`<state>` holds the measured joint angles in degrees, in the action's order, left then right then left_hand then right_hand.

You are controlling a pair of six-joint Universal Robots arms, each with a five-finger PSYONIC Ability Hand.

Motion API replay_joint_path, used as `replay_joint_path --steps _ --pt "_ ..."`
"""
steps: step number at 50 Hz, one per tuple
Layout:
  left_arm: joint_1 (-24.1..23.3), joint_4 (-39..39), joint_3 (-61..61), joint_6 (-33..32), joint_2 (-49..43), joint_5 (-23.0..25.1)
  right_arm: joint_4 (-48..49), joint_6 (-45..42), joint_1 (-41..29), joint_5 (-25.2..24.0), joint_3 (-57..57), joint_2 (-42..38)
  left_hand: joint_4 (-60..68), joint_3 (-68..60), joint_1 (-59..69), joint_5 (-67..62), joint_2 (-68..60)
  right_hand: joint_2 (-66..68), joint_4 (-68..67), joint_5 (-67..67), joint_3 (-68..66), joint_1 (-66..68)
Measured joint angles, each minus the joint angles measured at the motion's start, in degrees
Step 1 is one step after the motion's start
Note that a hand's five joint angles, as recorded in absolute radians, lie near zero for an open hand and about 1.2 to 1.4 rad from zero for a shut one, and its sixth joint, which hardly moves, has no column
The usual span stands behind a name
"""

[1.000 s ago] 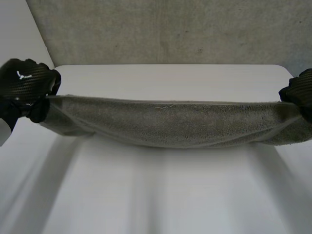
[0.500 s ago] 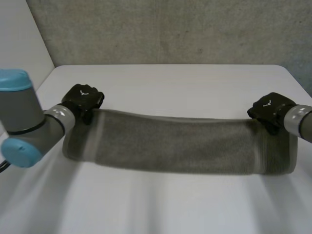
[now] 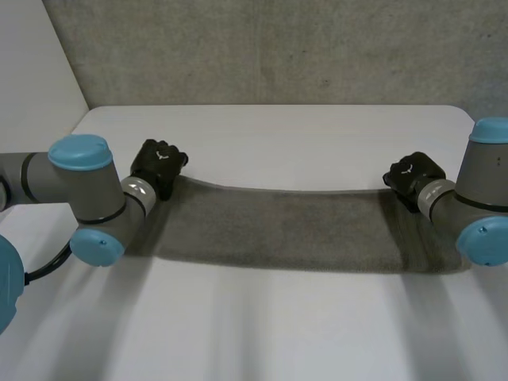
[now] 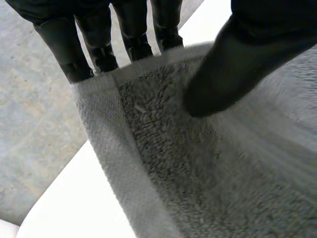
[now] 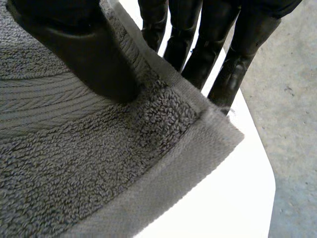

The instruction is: Fold the towel.

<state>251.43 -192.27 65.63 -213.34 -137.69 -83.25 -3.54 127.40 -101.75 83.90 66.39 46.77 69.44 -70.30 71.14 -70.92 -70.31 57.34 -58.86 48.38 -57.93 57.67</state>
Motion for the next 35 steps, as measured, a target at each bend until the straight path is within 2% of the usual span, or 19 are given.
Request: replay_joint_path --steps 2,3,4,5,7,15,21,29,35 --pt "-0.4 0.0 0.7 -0.8 0.4 -0.2 -0.1 0.1 0.0 1.0 0.1 0.2 -25.7 24.7 -25.2 23.8 24.4 -20.8 21.3 -22.7 20.0 -20.5" --pt "-0.5 0.1 0.8 -1.0 0.5 -0.3 -0.1 0.2 0.0 1.4 0.2 0.3 -30.5 29.4 -29.8 29.8 28.9 -26.3 26.6 -28.6 25.3 -25.9" --pt "-0.8 0.0 1.2 -1.4 0.8 -0.5 0.0 0.3 -0.1 2.0 0.3 0.6 -39.8 38.6 -40.0 39.3 38.8 -35.2 35.5 -37.7 34.2 -34.6" --pt "-0.9 0.0 1.5 -1.8 1.1 -0.7 0.1 0.5 -0.1 2.5 0.4 0.8 -48.2 47.9 -48.2 48.8 46.8 -40.9 41.1 -43.1 40.0 -39.9" --pt "-1.1 0.1 1.9 -2.2 1.7 -1.2 0.3 0.9 -0.1 3.2 0.7 1.5 -52.4 53.1 -53.5 54.6 52.4 -43.2 44.0 -45.0 43.5 -42.5" --pt "-0.8 0.0 5.4 -0.5 8.9 -4.6 2.8 7.5 0.4 2.8 6.5 14.1 -53.0 54.3 -54.1 56.0 53.7 -43.6 44.2 -45.0 44.2 -44.2" --pt "-0.3 -0.2 12.3 5.2 16.2 -4.5 0.9 10.0 0.9 -1.7 15.0 25.0 -53.0 54.3 -54.1 56.0 53.7 -43.6 44.2 -45.0 44.2 -44.3" --pt "0.1 -0.5 22.3 10.1 22.5 -0.9 -2.8 8.2 4.0 -6.2 27.7 31.6 -53.0 54.3 -54.1 55.9 53.7 -43.6 44.2 -45.0 44.2 -44.4" --pt "0.6 -1.1 27.6 11.2 25.1 1.4 -0.4 7.1 7.0 -9.2 35.7 32.4 -53.0 54.3 -54.1 55.9 53.7 -41.8 43.3 -42.6 42.5 -42.2"
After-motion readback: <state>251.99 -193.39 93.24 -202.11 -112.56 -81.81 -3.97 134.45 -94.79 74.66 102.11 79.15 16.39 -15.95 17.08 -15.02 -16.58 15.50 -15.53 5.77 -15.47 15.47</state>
